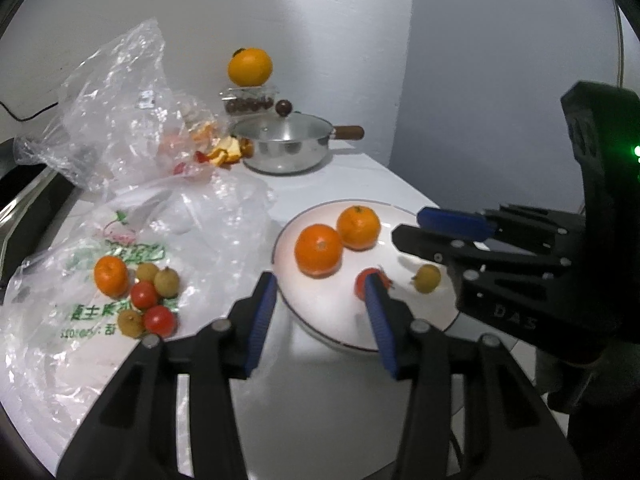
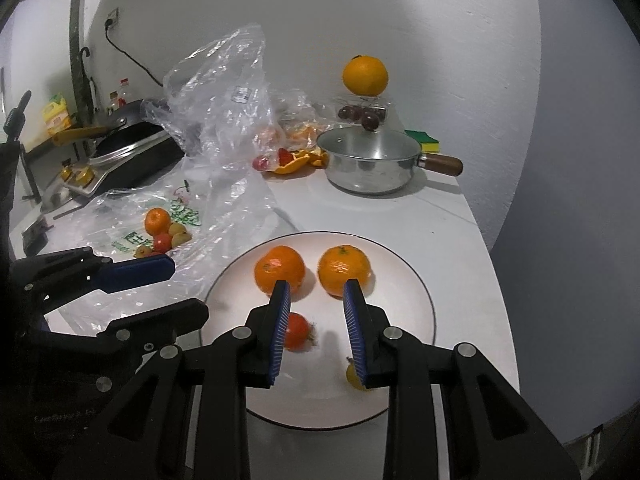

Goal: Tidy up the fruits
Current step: 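Move both open grippers back over the fruits on the plastic bag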

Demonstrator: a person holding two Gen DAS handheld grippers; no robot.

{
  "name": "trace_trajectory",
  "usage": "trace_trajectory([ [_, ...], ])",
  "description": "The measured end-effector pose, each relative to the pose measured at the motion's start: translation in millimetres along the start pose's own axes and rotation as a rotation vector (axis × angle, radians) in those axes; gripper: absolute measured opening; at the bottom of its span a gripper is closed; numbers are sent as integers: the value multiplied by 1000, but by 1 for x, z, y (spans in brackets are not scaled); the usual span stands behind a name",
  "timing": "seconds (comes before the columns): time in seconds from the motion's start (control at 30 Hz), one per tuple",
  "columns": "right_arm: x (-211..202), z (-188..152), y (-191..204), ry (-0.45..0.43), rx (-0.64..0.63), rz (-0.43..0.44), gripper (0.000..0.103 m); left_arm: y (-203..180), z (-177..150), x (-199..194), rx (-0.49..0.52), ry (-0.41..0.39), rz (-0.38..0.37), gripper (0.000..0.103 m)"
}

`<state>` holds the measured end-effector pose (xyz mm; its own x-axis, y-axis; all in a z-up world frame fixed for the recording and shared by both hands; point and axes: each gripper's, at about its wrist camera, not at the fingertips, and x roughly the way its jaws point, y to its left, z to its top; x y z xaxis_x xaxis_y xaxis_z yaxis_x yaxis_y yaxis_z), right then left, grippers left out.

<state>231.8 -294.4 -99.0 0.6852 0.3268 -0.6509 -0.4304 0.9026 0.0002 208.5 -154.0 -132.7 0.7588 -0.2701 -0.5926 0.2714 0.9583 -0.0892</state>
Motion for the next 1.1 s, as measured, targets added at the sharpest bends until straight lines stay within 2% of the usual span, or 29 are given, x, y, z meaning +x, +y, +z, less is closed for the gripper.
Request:
trace_trajectory([
  [0.8, 18, 21, 81, 12, -72, -1, 30, 77, -23, -30, -75, -16, 9, 47],
  [1.1, 35, 19, 117, 41, -95, 30, 30, 113, -35, -42, -112, -22, 41, 47],
])
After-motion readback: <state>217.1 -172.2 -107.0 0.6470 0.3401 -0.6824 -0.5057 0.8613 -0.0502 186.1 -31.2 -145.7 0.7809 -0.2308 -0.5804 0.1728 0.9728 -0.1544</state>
